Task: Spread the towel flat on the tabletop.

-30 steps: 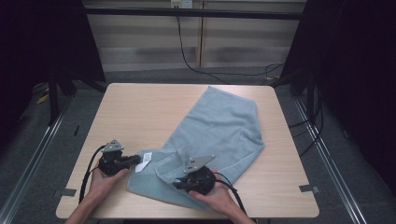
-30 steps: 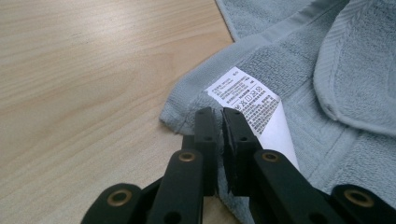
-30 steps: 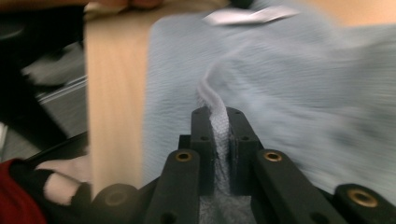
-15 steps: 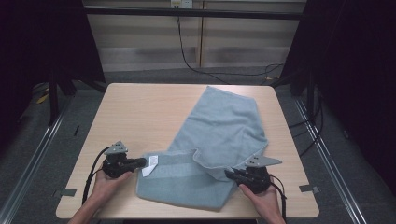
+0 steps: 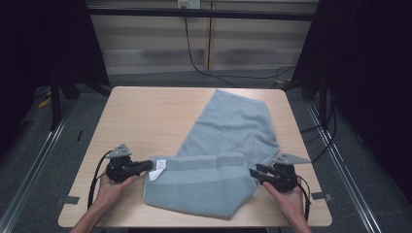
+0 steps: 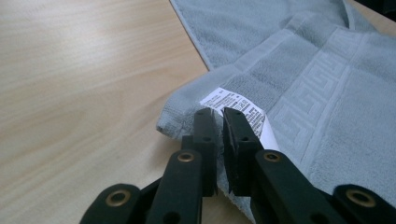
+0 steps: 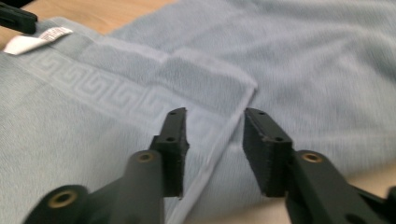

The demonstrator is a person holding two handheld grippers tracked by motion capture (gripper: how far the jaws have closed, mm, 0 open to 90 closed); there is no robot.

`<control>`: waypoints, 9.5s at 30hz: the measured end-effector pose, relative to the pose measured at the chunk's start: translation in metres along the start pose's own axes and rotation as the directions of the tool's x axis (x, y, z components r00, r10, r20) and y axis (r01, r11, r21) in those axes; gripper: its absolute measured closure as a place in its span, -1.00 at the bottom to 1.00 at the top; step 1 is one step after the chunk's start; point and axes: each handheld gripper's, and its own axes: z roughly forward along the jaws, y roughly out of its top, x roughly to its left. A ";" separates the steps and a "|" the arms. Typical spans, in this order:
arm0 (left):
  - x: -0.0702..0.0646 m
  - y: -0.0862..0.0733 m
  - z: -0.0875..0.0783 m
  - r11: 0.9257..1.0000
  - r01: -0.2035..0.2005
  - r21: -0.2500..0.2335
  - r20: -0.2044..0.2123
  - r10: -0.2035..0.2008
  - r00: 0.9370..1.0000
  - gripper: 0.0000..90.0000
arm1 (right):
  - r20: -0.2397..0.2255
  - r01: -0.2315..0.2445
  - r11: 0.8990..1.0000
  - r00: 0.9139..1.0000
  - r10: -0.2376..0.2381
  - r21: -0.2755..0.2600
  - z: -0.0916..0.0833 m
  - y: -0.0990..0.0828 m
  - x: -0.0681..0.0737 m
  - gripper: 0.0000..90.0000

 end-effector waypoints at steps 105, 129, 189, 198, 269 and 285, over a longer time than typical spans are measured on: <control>-0.038 0.016 0.050 0.987 -0.137 0.089 0.245 0.112 0.963 0.44 | -0.194 0.128 0.976 0.977 -0.093 0.176 0.034 -0.010 0.034 0.38; -0.042 0.002 0.057 0.977 -0.180 0.112 0.181 0.158 0.971 0.64 | -0.262 0.139 0.968 0.962 -0.081 0.209 0.040 -0.016 0.048 0.30; -0.041 -0.021 0.003 0.995 -0.074 0.062 0.090 0.069 0.994 0.46 | -0.181 0.194 0.966 0.970 -0.162 0.173 0.066 -0.003 0.045 0.27; -0.016 -0.005 0.034 0.994 -0.068 0.084 0.019 0.067 0.998 0.44 | -0.078 0.118 0.992 0.990 -0.113 0.053 0.068 0.046 0.005 0.18; 0.007 -0.012 0.012 0.998 0.017 0.059 -0.063 -0.013 0.998 0.30 | -0.414 0.273 0.962 0.878 -0.239 0.023 0.157 0.078 0.133 0.50; 0.005 -0.013 0.013 0.998 -0.006 0.056 -0.069 0.010 0.998 0.30 | -0.360 0.135 0.989 0.927 -0.104 0.062 0.195 0.087 0.089 -0.04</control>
